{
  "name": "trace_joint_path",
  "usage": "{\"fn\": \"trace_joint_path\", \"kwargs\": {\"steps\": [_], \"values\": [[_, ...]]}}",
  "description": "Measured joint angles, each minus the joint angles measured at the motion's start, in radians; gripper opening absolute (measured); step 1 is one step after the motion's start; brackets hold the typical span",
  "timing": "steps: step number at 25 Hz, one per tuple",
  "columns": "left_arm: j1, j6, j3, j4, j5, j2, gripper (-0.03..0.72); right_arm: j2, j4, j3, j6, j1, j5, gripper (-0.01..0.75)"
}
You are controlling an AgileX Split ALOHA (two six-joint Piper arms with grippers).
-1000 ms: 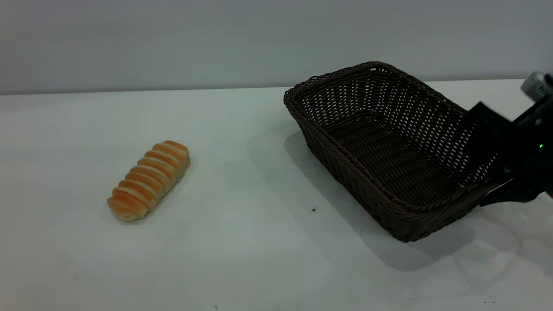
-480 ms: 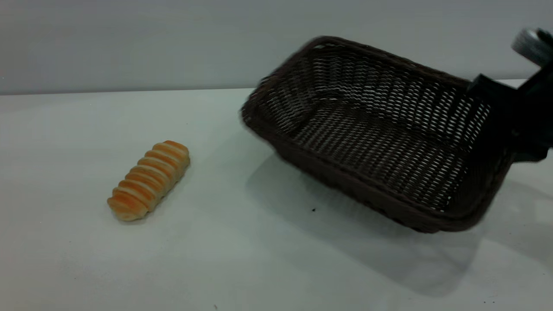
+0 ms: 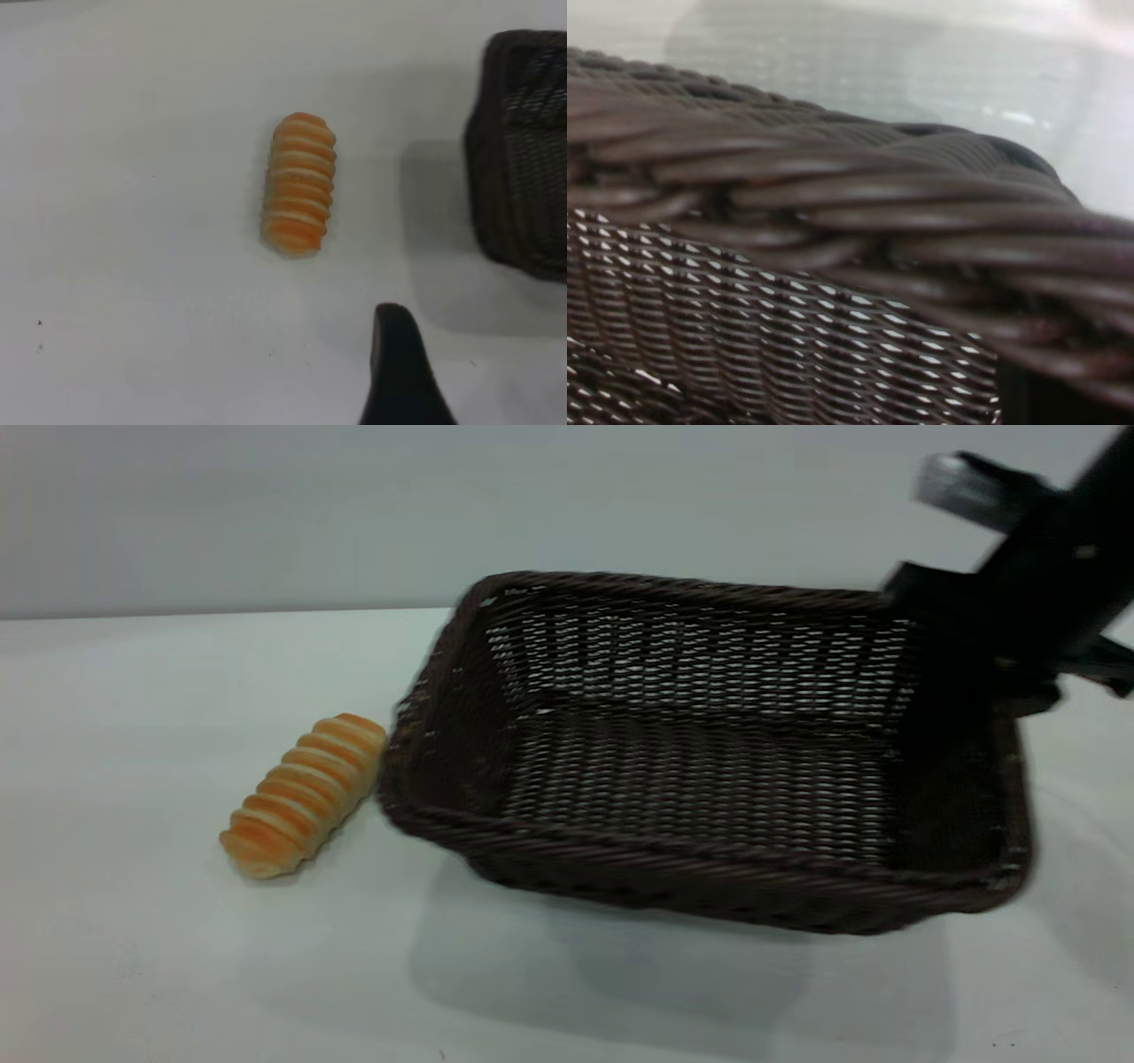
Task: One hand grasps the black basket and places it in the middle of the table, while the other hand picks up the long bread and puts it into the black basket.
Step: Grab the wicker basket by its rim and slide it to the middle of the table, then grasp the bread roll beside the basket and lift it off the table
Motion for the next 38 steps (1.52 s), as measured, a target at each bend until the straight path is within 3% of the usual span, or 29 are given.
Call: {"fn": "trace_joint_path", "kwargs": {"steps": [6, 12, 17, 20, 23, 29, 34, 38], "values": [[0.0, 0.0, 0.0, 0.0, 0.0, 0.0, 0.481, 0.166, -0.005, -0.158, 0.021, 0.109, 0.061, 0.123], [0.0, 0.0, 0.0, 0.0, 0.0, 0.0, 0.481, 0.229, -0.053, -0.2, 0.041, 0.117, 0.083, 0.156], [0.0, 0.0, 0.0, 0.0, 0.0, 0.0, 0.481, 0.229, -0.091, -0.227, 0.043, 0.112, 0.13, 0.337], [0.0, 0.0, 0.0, 0.0, 0.0, 0.0, 0.481, 0.229, -0.108, -0.275, 0.043, 0.094, 0.215, 0.447], [0.0, 0.0, 0.0, -0.002, -0.001, 0.0, 0.481, 0.202, -0.13, -0.324, 0.043, 0.055, 0.287, 0.508], [0.0, 0.001, -0.001, -0.008, -0.002, 0.037, 0.481, 0.021, -0.225, -0.361, 0.046, -0.022, 0.364, 0.526], [0.0, 0.019, -0.055, -0.01, -0.002, 0.204, 0.481, -0.153, -0.483, -0.361, 0.13, -0.023, 0.485, 0.526], [0.0, 0.046, -0.171, -0.018, -0.003, 0.41, 0.481, -0.281, -0.539, -0.35, 0.174, -0.021, 0.55, 0.526]]}}
